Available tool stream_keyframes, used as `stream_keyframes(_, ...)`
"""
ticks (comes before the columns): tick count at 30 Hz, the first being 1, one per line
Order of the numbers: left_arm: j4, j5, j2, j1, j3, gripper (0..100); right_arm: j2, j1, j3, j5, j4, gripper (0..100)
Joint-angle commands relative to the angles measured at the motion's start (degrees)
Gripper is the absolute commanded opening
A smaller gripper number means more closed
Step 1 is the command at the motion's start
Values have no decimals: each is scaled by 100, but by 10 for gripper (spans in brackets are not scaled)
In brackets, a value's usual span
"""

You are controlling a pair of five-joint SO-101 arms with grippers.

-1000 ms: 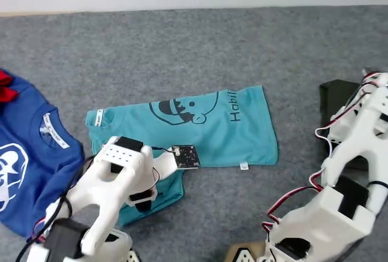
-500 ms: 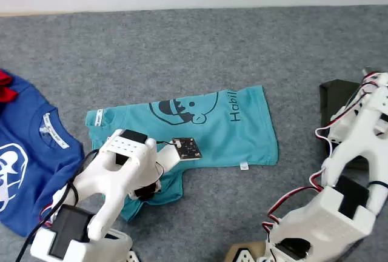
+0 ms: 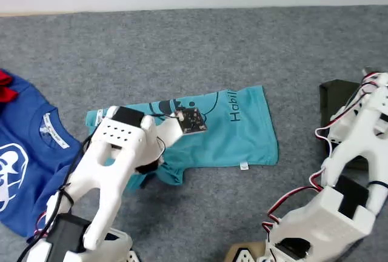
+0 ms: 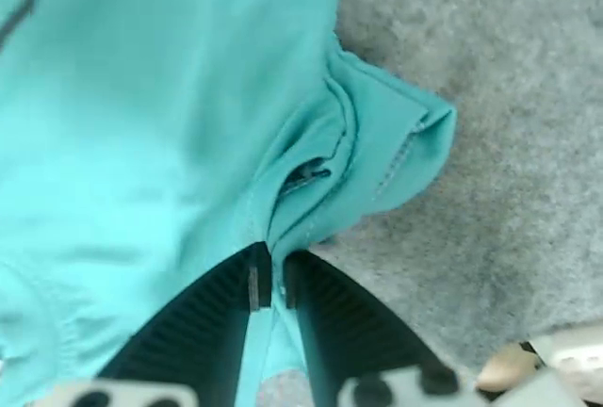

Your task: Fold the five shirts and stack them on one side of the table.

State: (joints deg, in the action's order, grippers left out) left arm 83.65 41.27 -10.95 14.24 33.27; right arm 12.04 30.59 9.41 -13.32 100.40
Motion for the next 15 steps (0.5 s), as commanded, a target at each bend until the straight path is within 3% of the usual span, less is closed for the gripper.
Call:
stream_keyframes(1,44,-9,18,-9,-444,4,-303,31,35,-44,163,104)
stream_keyframes(15,-105,-18,2180,-26,-2440,4,-303,40,35,-53,171,104)
